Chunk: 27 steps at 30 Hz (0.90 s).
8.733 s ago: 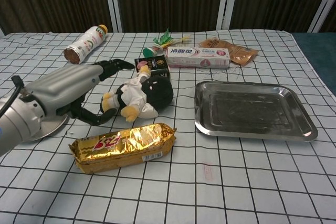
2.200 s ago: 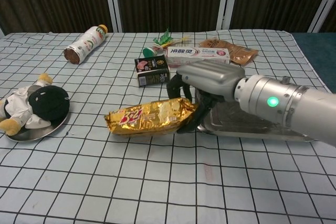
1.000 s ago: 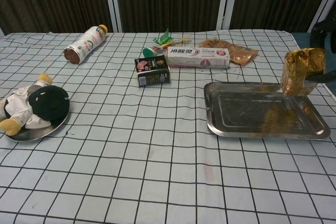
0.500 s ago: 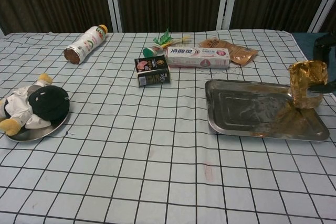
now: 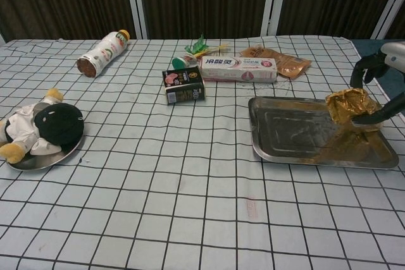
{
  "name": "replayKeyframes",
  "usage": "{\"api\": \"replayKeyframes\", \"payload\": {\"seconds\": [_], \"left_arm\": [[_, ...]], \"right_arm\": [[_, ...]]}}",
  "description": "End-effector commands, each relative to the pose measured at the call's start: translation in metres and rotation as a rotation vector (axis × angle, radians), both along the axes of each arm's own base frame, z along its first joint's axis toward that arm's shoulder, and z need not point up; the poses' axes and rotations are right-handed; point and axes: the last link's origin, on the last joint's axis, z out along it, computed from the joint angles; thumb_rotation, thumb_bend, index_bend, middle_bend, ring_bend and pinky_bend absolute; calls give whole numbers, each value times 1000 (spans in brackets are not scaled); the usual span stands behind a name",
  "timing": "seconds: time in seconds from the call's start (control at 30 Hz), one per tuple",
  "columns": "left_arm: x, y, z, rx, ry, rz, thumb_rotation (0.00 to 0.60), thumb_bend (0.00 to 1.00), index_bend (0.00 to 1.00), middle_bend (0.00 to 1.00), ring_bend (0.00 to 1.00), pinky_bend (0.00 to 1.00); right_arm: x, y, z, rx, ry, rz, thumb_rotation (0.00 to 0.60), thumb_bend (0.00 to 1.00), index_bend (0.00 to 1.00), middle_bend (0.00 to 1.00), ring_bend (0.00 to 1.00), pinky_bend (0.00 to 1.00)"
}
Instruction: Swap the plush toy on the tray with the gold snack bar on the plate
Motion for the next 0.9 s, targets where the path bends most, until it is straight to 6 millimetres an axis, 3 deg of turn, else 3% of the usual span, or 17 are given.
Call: {"api": "replayKeyframes", "payload": {"seconds": [0.03,0.17,0.37,0.67,0.9], "left_arm": [[0,0,0,0,0,0,600,440,83,96,0,73],[0,0,0,-3,-1,2,600,440,83,96,0,73],[0,0,0,-1,1,1,600,441,83,96,0,73],[4,-3,12,50,-19,-20,600,441,83,95,0,73],[9,-7,19,75,-28,-41,600,441,83,96,0,73]], "right_arm": [[0,3,2,47,-11,10,600,111,326,224,185,285],[-2,6,5,63,-19,22,600,111,161,98,44,202],[-3,13,14,66,-54,43,600,111,7,0,0,124],[-19,51,58,-188,-30,49,600,111,0,0,0,2],[-37,94,88,-354,54,-72,600,76,0,0,0,0]]}}
